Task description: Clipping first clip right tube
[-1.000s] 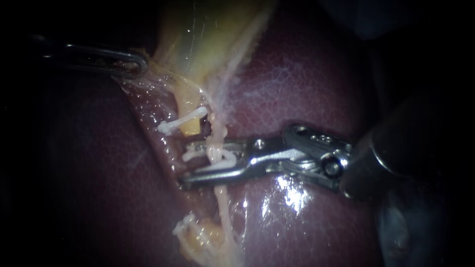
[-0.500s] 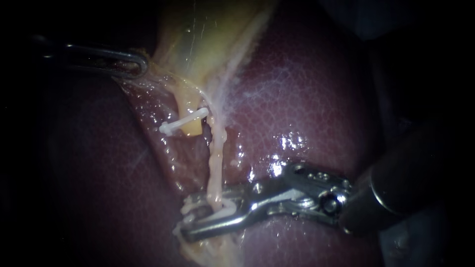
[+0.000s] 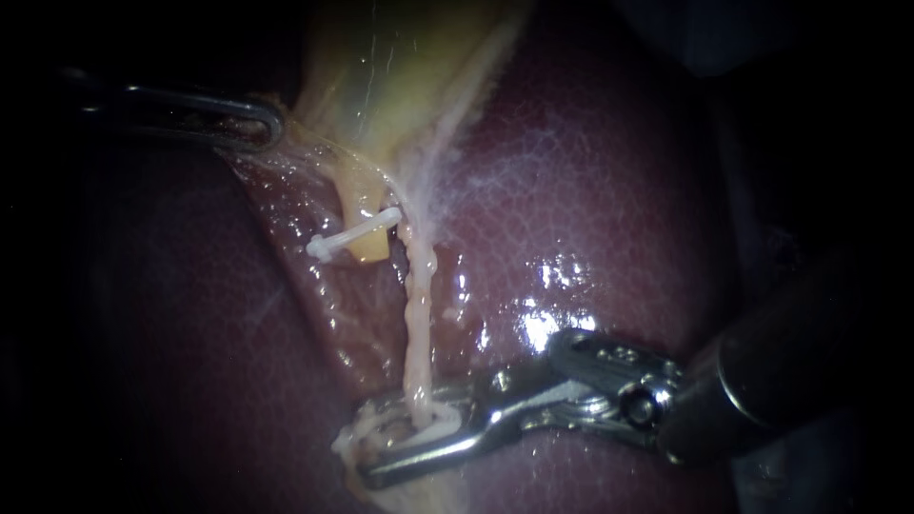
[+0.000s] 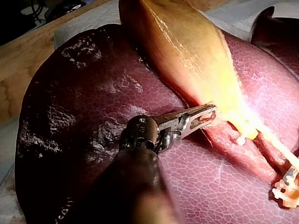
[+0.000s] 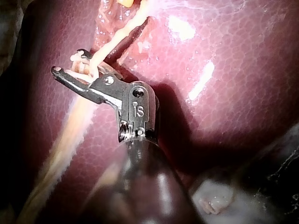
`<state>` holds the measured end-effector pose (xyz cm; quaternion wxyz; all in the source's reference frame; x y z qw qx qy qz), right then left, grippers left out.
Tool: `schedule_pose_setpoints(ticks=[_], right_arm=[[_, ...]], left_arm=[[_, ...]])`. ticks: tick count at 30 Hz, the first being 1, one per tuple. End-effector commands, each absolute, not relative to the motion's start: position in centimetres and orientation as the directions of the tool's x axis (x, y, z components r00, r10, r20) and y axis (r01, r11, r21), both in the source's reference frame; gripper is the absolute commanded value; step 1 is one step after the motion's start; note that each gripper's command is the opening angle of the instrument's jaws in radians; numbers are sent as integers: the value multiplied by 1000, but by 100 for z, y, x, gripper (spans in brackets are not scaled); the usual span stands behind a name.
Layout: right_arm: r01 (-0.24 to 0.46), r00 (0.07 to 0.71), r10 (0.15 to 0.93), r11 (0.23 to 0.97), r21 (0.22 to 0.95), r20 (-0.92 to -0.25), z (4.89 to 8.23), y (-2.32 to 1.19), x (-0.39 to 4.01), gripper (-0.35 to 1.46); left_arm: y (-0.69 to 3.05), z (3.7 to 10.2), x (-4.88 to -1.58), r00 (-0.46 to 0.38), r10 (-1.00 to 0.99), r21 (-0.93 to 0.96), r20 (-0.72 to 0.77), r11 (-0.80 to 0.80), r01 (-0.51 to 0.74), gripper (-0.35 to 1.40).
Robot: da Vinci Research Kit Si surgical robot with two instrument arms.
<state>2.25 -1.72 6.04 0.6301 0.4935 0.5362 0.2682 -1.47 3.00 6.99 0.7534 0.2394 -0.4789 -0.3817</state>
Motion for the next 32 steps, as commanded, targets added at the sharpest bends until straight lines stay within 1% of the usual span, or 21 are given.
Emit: schedule_pose_setpoints(ticks=[1,4,7,9,10,32], right_arm=[[190,280,867,370,910,-411,603,-171,224,24],[191,281,867,369,909,-411,603,-171,224,16],[195,283,866,369,909,-412,603,-172,223,-6],[202,287,864,367,908,-413,603,-172,221,-33],[204,289,863,367,908,-414,603,-172,221,-35],[206,290,863,366,907,-414,610,-168,219,-35]], left_arm=[[300,699,-147,250,-805,726,539,594,346,-35],[300,699,-147,250,-805,726,539,594,346,-35],[300,699,-147,250,-805,726,539,594,346,-35],[300,699,-147,250,-805,726,539,594,346,-35],[300,699,-147,250,-805,726,539,594,346,-35],[300,699,-147,250,-805,726,539,594,346,-35]])
